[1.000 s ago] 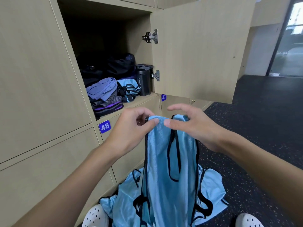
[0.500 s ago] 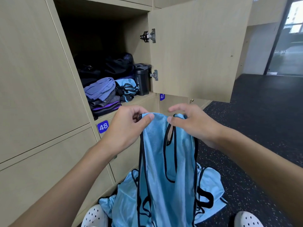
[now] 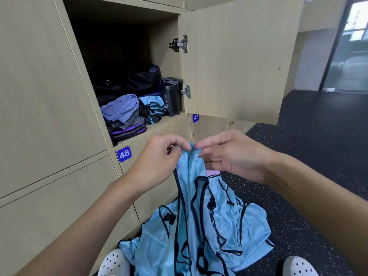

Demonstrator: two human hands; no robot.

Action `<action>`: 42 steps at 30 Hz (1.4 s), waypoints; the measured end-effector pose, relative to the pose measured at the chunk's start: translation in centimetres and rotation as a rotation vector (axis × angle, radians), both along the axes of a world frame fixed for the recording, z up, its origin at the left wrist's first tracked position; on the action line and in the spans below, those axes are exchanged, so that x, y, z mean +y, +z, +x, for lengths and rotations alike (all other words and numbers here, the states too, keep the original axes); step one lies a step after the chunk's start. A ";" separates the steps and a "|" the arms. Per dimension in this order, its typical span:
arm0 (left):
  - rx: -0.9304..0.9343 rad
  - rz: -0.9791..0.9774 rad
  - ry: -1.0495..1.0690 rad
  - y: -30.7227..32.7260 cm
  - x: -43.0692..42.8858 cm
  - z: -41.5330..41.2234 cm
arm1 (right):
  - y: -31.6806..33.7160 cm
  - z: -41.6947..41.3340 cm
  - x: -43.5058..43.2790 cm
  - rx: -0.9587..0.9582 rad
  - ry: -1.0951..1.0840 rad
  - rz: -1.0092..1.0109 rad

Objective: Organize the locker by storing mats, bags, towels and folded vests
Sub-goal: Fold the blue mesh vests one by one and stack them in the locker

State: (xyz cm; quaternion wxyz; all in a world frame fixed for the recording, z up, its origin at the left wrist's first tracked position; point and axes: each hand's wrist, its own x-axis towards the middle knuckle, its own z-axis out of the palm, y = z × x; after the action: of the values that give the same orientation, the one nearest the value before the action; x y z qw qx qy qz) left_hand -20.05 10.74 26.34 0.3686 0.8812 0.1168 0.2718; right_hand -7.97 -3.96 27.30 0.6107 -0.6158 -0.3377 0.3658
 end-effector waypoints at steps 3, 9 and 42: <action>-0.012 -0.029 -0.039 0.3 -0.3 -0.3 | -0.3 0.0 0.3 -0.060 -0.063 0.040; 0.058 -0.069 -0.034 0.4 -1.6 -0.7 | -0.4 -0.6 0.6 -0.384 -0.194 0.036; -0.175 -0.405 -0.165 2.2 -0.8 -1.4 | -0.4 0.1 -0.1 -0.318 -0.136 0.185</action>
State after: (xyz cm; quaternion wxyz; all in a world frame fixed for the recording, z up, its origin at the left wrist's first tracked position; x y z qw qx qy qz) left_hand -21.45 9.95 28.56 0.5675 0.7691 0.0641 0.2870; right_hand -7.92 -4.03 26.93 0.6271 -0.6284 -0.4196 0.1893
